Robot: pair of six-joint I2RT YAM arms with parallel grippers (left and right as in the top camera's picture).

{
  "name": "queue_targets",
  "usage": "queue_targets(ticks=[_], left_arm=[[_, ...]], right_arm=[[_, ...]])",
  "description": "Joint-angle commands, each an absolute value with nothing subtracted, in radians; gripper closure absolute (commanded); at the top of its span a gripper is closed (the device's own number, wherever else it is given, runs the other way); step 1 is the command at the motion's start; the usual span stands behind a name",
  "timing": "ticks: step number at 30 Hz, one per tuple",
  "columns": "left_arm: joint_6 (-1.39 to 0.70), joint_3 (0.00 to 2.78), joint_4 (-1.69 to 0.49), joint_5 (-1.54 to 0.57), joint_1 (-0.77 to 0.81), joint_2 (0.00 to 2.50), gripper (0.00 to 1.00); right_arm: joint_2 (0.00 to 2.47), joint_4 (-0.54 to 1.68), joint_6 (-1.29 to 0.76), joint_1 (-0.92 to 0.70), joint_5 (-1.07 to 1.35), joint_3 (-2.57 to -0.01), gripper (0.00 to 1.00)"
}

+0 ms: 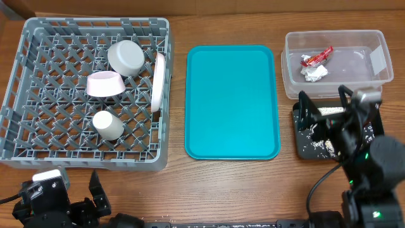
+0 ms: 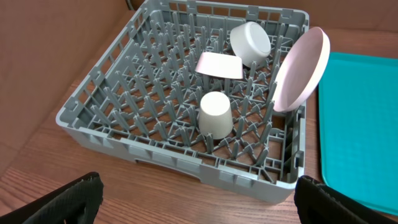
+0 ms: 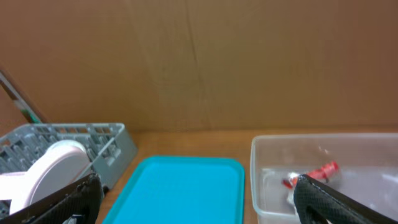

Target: Sort waste into correct bins and load items into the dishwasher

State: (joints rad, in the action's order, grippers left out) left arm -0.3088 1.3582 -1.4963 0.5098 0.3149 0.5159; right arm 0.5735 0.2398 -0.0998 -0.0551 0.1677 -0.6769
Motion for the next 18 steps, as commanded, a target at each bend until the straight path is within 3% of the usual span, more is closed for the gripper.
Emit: queue_targets(ticks=[1,13,18], left_arm=[[-0.322,1.357,-1.493,0.522,0.321,0.509,0.00],[-0.322,1.357,-1.493,0.522,0.321,0.509,0.00],[-0.322,1.357,-1.493,0.522,0.321,0.509,0.00]], right_arm=[[0.481,0.154,-0.097,-0.062,0.153,-0.565,0.00],[0.183,-0.231,-0.096,-0.062,0.147,-0.202,0.00],[0.057,-0.284,-0.096,-0.060,0.147,-0.093,0.00]])
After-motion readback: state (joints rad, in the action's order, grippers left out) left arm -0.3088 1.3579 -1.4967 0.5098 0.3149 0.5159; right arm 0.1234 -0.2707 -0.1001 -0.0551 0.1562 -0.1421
